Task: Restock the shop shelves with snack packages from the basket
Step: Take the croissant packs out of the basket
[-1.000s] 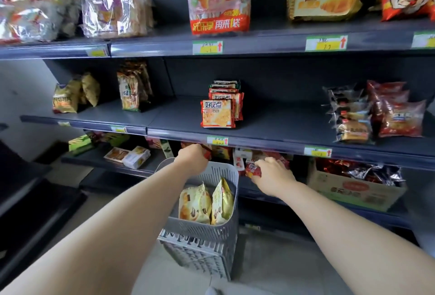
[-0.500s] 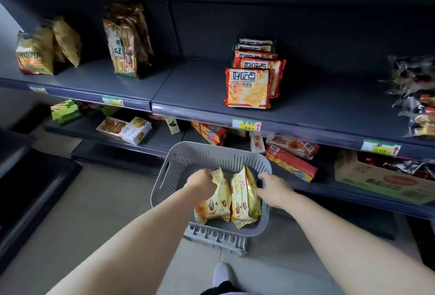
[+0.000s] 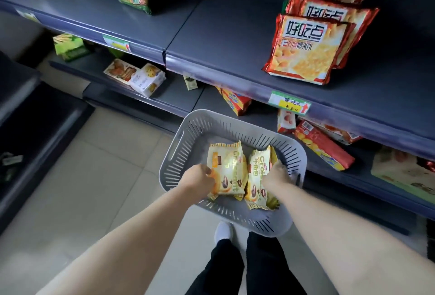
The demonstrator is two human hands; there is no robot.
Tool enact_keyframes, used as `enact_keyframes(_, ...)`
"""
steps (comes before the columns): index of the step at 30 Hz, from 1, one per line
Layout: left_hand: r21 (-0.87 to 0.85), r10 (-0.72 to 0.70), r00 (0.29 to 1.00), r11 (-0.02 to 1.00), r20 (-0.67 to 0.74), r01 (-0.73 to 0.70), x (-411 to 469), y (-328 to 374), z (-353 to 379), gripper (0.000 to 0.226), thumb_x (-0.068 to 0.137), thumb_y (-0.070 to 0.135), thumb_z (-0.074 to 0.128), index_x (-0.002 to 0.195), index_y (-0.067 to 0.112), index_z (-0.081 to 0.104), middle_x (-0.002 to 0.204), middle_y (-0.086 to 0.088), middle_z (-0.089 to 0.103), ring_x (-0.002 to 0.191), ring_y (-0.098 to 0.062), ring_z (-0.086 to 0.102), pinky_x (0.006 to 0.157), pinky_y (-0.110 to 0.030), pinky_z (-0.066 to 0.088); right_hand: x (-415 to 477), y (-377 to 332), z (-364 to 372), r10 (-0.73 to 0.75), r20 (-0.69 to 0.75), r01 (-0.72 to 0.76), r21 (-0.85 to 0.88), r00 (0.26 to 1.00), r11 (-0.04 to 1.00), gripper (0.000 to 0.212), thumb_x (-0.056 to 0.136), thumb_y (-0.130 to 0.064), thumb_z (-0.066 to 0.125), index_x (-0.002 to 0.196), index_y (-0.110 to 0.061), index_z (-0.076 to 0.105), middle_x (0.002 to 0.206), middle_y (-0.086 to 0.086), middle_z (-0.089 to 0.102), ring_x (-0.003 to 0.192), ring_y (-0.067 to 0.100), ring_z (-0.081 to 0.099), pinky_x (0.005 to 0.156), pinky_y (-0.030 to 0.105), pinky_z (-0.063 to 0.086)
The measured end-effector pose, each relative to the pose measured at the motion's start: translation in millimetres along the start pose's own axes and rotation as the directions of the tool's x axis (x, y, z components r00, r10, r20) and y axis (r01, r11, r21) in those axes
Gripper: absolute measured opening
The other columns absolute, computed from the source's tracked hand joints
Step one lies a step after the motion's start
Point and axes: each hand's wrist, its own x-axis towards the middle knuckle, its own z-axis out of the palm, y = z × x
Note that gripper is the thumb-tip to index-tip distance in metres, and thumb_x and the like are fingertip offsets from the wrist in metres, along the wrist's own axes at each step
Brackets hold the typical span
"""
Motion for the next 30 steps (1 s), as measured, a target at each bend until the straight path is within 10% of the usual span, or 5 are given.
enact_keyframes(7,0.0,-0.058,0.998,0.998,0.001,0.058,7,-2,3,0.034,0.088,0.017,0.055,0.12,0.012,0.064,0.116,-0.008,0.064,0.102,-0.025,0.059,0.08,-0.027,0.045,32,-7,22,0.06,-0.075,-0.05,0.135,0.995,0.99,0.075,0.099,-0.018,0.054,0.155,-0.004,0.006,0.153,0.017,0.034,0.131,0.036,0.047,0.102,0.047,0.045)
enact_keyframes(11,-0.026,-0.101,0.995,0.995,-0.017,0.101,6,-1,8,0.038,0.091,0.017,0.052,0.127,0.014,0.061,0.125,-0.007,0.062,0.113,-0.027,0.059,0.084,-0.027,0.045,39,-5,24,0.06,-0.039,-0.062,-0.045,0.997,0.997,0.091,0.089,-0.028,0.07,0.153,-0.002,0.01,0.141,0.019,0.041,0.112,0.033,0.058,0.065,0.032,0.04)
enact_keyframes(15,-0.016,-0.128,0.992,0.992,-0.021,0.128,4,-2,14,0.037,0.092,0.018,0.053,0.128,0.014,0.061,0.129,-0.007,0.061,0.117,-0.025,0.057,0.089,-0.028,0.045,47,-5,20,0.009,0.011,-0.007,-0.194,1.0,0.981,0.075,0.082,-0.045,0.074,0.137,-0.006,0.042,0.131,0.015,0.043,0.106,0.03,0.056,0.067,0.032,0.039)
enact_keyframes(22,0.028,-0.125,0.992,0.992,-0.034,0.126,-1,8,17,0.034,0.093,0.016,0.051,0.124,0.015,0.063,0.121,-0.005,0.063,0.109,-0.025,0.059,0.08,-0.026,0.045,49,3,38,-0.016,0.015,0.017,-0.088,1.0,0.996,0.047,0.097,-0.008,0.052,0.138,-0.004,0.028,0.117,0.015,0.058,0.071,0.023,0.05,0.041,0.025,0.029)
enact_keyframes(30,0.095,-0.087,0.996,0.992,-0.026,0.089,6,29,21,0.052,0.09,0.025,0.063,0.138,0.015,0.046,0.133,-0.006,0.056,0.12,-0.027,0.054,0.094,-0.034,0.047,22,9,6,-0.233,0.009,0.232,-0.083,0.973,0.969,0.039,0.094,-0.023,0.06,0.121,-0.02,0.032,0.098,0.001,0.053,0.072,0.019,0.054,0.043,0.023,0.032)
